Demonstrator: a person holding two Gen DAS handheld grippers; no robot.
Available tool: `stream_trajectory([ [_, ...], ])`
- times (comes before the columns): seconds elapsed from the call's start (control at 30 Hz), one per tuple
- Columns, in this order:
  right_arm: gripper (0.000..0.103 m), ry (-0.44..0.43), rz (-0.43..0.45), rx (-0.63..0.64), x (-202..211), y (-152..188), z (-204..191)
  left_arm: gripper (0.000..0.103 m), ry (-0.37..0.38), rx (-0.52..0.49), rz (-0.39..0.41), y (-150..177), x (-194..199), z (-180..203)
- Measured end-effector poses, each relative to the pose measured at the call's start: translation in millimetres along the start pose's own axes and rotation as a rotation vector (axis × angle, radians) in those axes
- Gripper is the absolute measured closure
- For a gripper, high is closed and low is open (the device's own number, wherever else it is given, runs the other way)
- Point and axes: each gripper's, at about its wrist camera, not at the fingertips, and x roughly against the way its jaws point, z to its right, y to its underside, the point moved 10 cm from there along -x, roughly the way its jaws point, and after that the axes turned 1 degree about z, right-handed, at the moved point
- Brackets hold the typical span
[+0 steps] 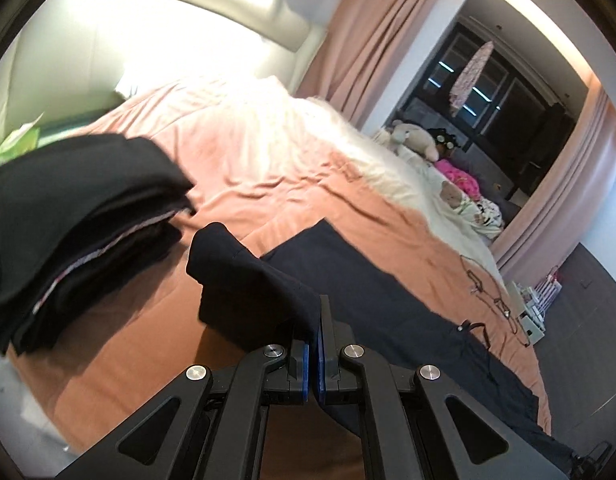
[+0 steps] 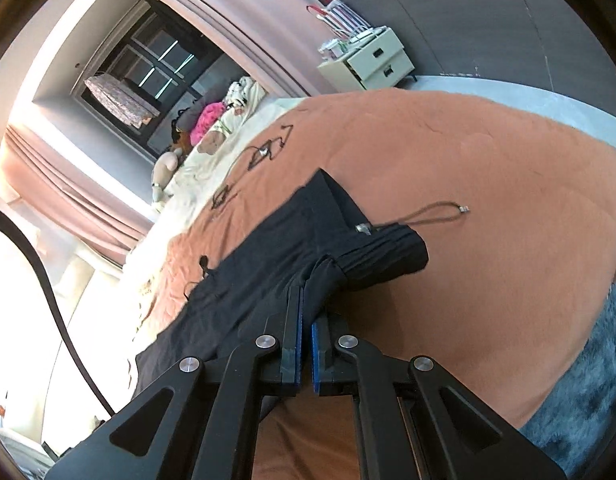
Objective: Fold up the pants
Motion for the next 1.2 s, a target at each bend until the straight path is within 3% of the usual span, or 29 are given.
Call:
stream_trajectory([
  [0.3,0.103,0.020,0.008,0.064,-24.9,-19.5,-27.5,0.101,0.009,-0.052,-0.008,-40.8,-46.2,33.4],
  [0.7,0.103,0.080,-0.011,0.122,-94.5,-60.9,-67.5,0.101,-0.016,-0.101,-0.077,-79.5,-150.2,67.4],
  [1.2,0.103,0.224,-0.086,0.194,-220.3,-96.2,-101.1,0.100,-0.123,-0.168,-0.251,-75.6,-314.2,86.9],
])
